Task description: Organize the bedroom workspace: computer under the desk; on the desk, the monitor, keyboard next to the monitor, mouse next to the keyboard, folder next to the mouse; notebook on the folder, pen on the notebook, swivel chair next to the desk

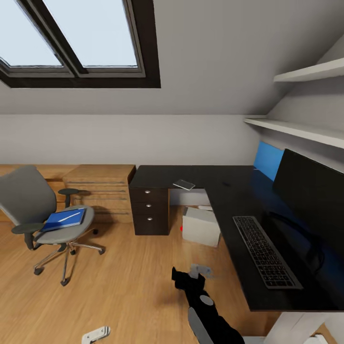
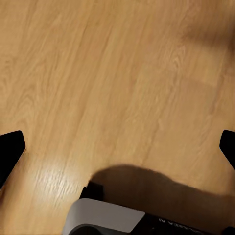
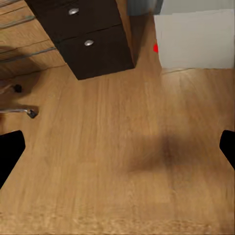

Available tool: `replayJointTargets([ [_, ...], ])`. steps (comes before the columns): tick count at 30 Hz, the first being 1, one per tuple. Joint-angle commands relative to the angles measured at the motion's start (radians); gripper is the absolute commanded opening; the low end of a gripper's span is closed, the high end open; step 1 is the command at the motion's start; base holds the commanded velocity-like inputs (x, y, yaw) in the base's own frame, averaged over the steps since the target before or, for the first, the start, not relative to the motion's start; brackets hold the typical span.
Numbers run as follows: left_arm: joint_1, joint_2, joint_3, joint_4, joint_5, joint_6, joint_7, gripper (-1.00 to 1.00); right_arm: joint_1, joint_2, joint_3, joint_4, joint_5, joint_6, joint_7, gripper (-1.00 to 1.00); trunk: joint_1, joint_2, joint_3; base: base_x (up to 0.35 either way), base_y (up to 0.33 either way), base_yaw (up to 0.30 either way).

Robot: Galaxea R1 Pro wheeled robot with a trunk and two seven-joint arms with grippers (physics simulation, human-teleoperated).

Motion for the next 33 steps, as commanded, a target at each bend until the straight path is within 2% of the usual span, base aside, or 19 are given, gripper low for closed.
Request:
replayJointTargets([
  [1, 0.0, -0.001, -0.002, -0.002, 0.01, 0.005, 0.005, 1.0, -0.016, 0.0, 0.001, -0.001, -0.002, 0.045, -0.007, 1.0, 0.001, -0.001, -0.002, 0.288, 0.208, 0.0],
  [2, 0.0, 0.0, -0.007, -0.002, 0.01, 0.004, 0.005, 1.0, -0.042, -0.001, -0.001, 0.001, 0.002, 0.112, -0.007, 1.0, 0.001, -0.001, -0.002, 0.294, 0.197, 0.0],
  [3, 0.0, -0.001, -0.012, -0.001, 0.011, -0.011, 0.005, 1.0, -0.067, -0.001, -0.021, 0.001, 0.002, 0.176, -0.007, 1.0, 0.001, -0.001, -0.002, 0.301, 0.182, 0.0],
  [4, 0.0, -0.002, -0.015, -0.001, 0.011, -0.034, 0.005, 1.0, -0.08, -0.001, -0.059, 0.001, 0.0, 0.207, -0.006, 1.0, 0.001, -0.001, -0.002, 0.305, 0.173, 0.0],
  [6, 0.0, -0.003, -0.019, -0.001, 0.011, -0.056, 0.005, 1.0, -0.086, 0.0, -0.103, -0.002, -0.001, 0.225, -0.006, 1.0, 0.001, -0.001, -0.002, 0.307, 0.17, 0.0],
  [9, 0.0, -0.003, -0.022, 0.0, 0.011, -0.071, 0.006, 1.0, -0.09, -0.001, -0.133, -0.009, -0.001, 0.236, -0.003, 1.0, 0.001, -0.001, -0.002, 0.309, 0.166, 0.0],
  [30, 0.0, -0.005, -0.039, 0.044, 0.011, -0.085, 0.01, 1.0, -0.093, -0.004, -0.122, -0.032, 0.007, 0.233, 0.008, 1.0, 0.001, -0.001, -0.002, 0.326, 0.032, 0.0],
  [33, 0.0, -0.006, -0.039, 0.044, 0.011, -0.085, 0.01, 1.0, -0.093, -0.004, -0.091, -0.038, 0.008, 0.232, 0.007, 1.0, 0.001, -0.001, -0.002, 0.329, 0.0, 0.0],
])
